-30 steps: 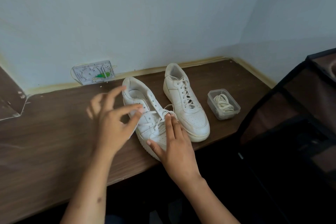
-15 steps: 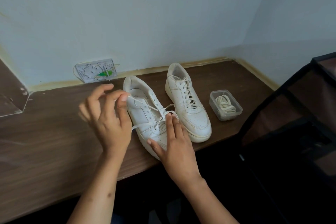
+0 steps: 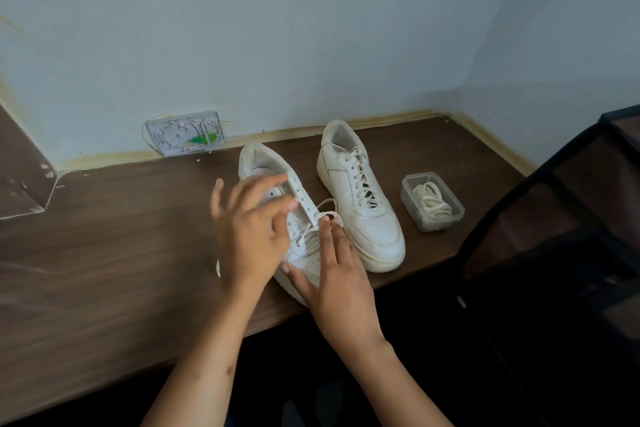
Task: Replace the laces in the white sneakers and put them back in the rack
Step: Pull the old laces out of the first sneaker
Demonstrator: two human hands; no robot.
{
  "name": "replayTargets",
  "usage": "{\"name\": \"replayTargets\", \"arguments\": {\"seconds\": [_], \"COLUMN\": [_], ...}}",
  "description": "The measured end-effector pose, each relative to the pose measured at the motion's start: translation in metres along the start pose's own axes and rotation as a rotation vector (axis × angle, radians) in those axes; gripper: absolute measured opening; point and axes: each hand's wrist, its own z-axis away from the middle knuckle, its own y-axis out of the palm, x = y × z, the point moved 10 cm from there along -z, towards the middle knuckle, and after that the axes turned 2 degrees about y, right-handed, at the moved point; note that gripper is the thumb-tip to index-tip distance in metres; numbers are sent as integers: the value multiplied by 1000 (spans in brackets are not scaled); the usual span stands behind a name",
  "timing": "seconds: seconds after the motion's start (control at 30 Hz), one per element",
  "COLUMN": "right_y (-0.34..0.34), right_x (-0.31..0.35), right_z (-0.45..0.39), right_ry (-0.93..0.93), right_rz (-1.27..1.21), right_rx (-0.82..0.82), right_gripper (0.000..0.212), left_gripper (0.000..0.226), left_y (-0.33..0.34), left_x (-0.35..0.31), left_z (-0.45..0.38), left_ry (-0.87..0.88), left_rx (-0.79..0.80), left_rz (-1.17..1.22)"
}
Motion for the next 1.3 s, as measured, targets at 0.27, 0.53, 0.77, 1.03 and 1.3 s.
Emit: {"name": "replayTargets", "arguments": {"seconds": [0.27,0.53,0.77,1.03,1.3], "right_y": [-5,-5,-6,-5,-6], "right_x": [3,5,3,7,6], "right_z": [1,0,1,1,1], "right_ry": [4,-8,31,36,36], "right_rz": [-57,-78,-98,-114,-138], "right_rx": [-3,4,-18,-26,-2], "right_gripper": [89,88,93,88,95], "left_gripper": [19,30,2,34,5], "left_y": [-13,43,25,5,37], "left_x": [43,2,18,32,3], "left_z": [7,21,12,12,19], "left_ry": [-197,-51,-219,-230,-78], "left_rx": [58,363,263,249,339], "left_rz": [-41,3,175,-19,-107]}}
